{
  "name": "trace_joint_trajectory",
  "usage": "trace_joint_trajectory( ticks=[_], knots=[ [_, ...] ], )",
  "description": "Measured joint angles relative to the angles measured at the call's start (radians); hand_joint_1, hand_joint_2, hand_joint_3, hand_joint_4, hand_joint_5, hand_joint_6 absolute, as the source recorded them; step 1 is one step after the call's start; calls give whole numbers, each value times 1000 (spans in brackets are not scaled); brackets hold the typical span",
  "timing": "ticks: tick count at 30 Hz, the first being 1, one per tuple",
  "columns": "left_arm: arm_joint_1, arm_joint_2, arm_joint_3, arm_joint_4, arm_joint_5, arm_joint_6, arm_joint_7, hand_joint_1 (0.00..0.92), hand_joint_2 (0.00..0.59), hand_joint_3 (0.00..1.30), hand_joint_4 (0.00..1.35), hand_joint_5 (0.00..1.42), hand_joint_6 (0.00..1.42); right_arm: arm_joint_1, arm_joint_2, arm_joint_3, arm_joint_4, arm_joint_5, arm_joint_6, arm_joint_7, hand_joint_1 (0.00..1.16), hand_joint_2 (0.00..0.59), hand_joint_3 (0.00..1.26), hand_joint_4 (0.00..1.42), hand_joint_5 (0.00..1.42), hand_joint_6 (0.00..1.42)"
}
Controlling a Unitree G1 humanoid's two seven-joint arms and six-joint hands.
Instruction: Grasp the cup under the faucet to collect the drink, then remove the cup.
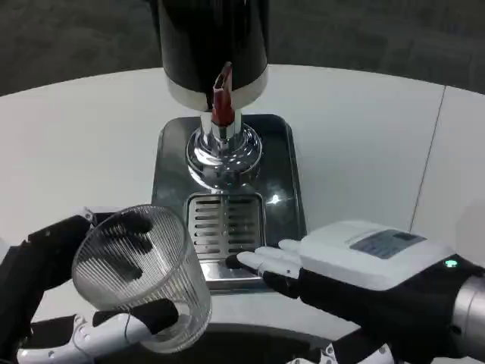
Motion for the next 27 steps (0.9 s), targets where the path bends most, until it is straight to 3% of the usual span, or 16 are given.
trace_joint_trajectory(
  ticks=[8,12,18,27],
  knots=[
    [-21,1,14,95,0,-64,0,699,7,638,549,751,686,0,27,11,0,-32,0,16,411,440,0,0,0,0],
    [-82,12,21,198,4,-147,0,699,11,638,549,751,686,11,43,9,-1,-51,0,25,411,440,0,0,0,0],
    [-244,63,8,412,79,-262,3,703,15,642,548,751,686,27,54,-6,-1,-58,-9,36,412,439,0,0,0,0],
    [-475,81,-62,720,196,-343,72,704,17,654,566,757,708,42,55,-37,-2,-57,-19,39,420,433,0,0,0,0]
  ],
)
